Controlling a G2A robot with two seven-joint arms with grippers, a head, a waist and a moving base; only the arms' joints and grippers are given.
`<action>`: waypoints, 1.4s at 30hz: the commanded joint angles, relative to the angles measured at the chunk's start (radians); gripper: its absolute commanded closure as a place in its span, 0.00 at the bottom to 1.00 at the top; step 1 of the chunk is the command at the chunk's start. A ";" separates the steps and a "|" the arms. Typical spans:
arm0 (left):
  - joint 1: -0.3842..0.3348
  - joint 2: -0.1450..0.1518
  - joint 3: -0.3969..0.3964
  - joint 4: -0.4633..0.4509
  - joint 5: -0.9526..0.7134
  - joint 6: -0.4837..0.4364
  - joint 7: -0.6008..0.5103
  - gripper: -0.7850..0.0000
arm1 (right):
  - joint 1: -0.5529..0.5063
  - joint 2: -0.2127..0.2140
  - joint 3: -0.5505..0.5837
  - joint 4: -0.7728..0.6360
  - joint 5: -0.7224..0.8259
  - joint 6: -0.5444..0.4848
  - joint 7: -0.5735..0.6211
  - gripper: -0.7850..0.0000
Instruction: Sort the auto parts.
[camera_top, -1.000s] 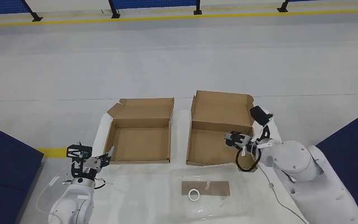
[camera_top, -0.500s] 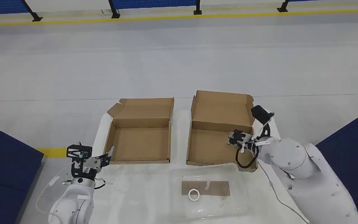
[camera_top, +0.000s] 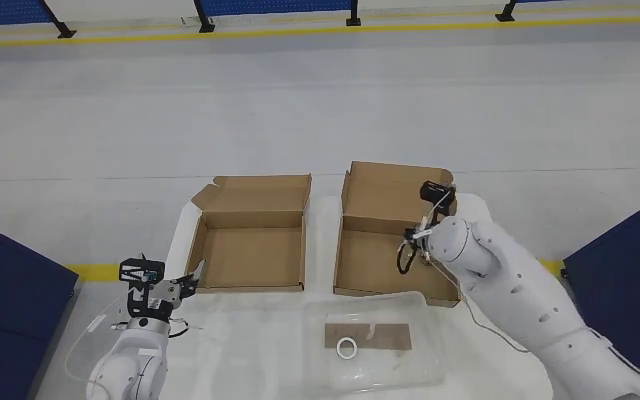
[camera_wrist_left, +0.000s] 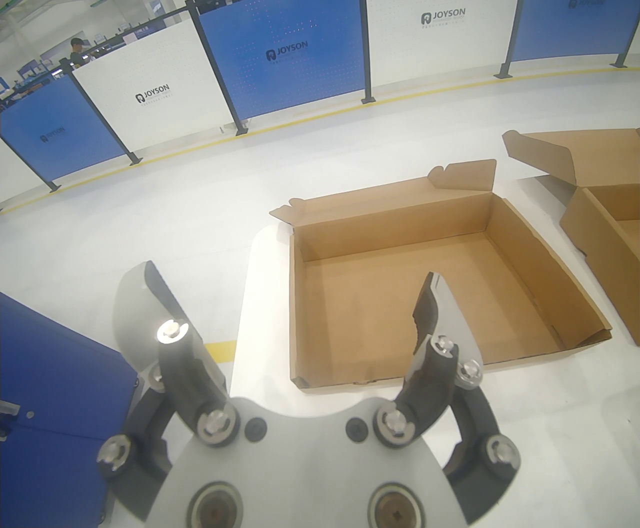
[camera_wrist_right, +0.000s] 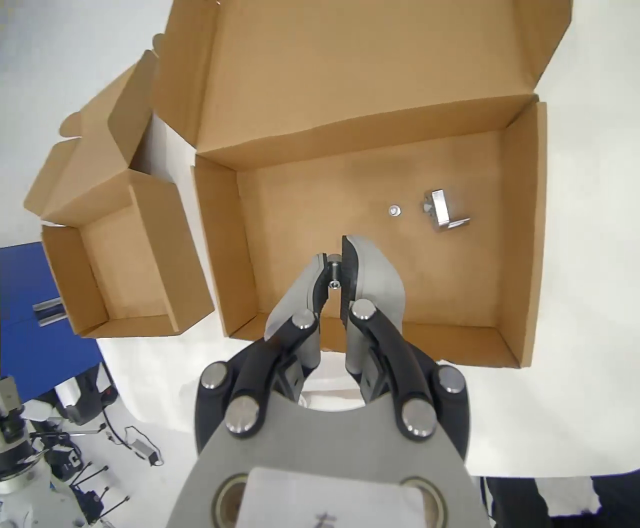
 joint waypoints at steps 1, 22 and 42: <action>0.000 0.000 0.000 0.000 0.000 0.000 0.000 0.00 | 0.041 -0.013 -0.057 0.054 -0.014 -0.005 0.005 1.00; 0.000 0.000 0.000 0.000 0.000 0.000 0.000 0.00 | 0.108 -0.085 -0.181 0.214 -0.014 0.001 -0.043 1.00; 0.000 0.000 0.000 0.000 0.000 0.000 0.000 0.00 | 0.203 -0.249 -0.308 0.551 0.082 0.005 -0.154 1.00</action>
